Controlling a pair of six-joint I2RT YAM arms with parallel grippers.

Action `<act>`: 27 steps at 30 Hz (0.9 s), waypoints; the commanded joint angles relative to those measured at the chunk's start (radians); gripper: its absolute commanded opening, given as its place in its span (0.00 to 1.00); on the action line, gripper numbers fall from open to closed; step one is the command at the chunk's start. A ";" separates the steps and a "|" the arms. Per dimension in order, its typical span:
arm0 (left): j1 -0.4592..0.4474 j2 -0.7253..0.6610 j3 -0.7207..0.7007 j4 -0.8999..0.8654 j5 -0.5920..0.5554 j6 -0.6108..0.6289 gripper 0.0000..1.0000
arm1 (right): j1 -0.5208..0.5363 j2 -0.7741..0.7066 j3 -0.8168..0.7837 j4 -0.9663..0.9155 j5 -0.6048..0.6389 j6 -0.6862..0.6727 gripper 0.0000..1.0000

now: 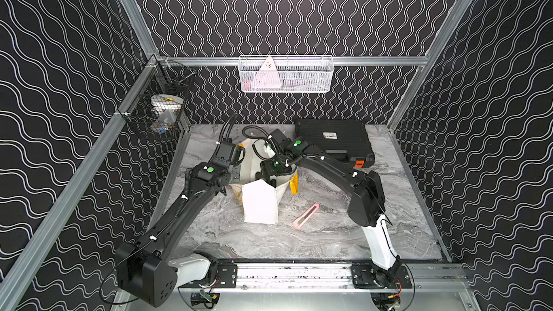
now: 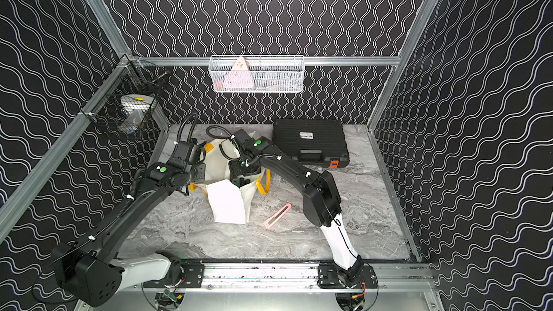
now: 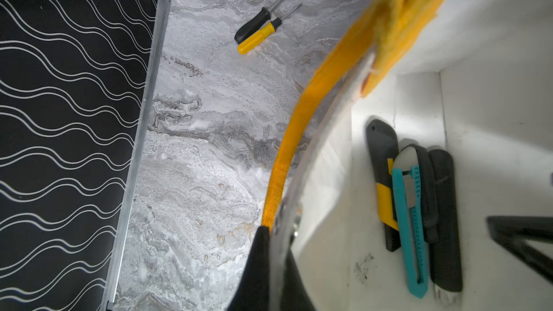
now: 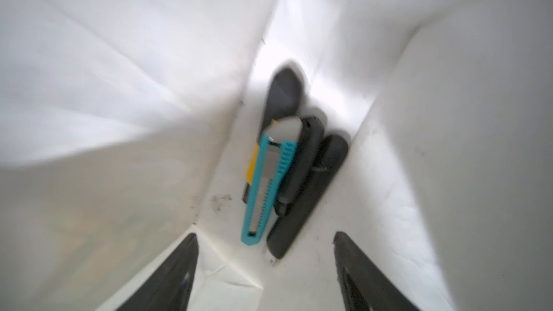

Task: Place the art knife into the pouch
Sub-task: Place the utility knife in the pouch, then pick up the utility knife at the center of the board.

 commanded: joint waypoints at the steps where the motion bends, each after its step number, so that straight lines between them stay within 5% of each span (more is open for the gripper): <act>1: 0.001 -0.001 0.000 0.035 -0.033 -0.001 0.00 | 0.002 -0.030 0.085 -0.033 -0.013 -0.024 0.75; 5: -0.001 0.001 -0.001 0.035 -0.035 -0.001 0.00 | 0.003 -0.076 0.147 -0.024 -0.001 -0.019 0.77; 9: -0.001 0.001 0.000 0.035 -0.033 -0.001 0.00 | 0.002 -0.186 0.109 -0.014 0.157 -0.007 0.76; 19: -0.002 0.001 -0.001 0.036 -0.031 -0.001 0.00 | -0.062 -0.623 -0.363 0.091 0.462 0.123 0.82; 27: -0.002 -0.001 -0.001 0.036 -0.029 0.001 0.00 | -0.150 -0.788 -0.797 0.112 0.365 0.237 0.83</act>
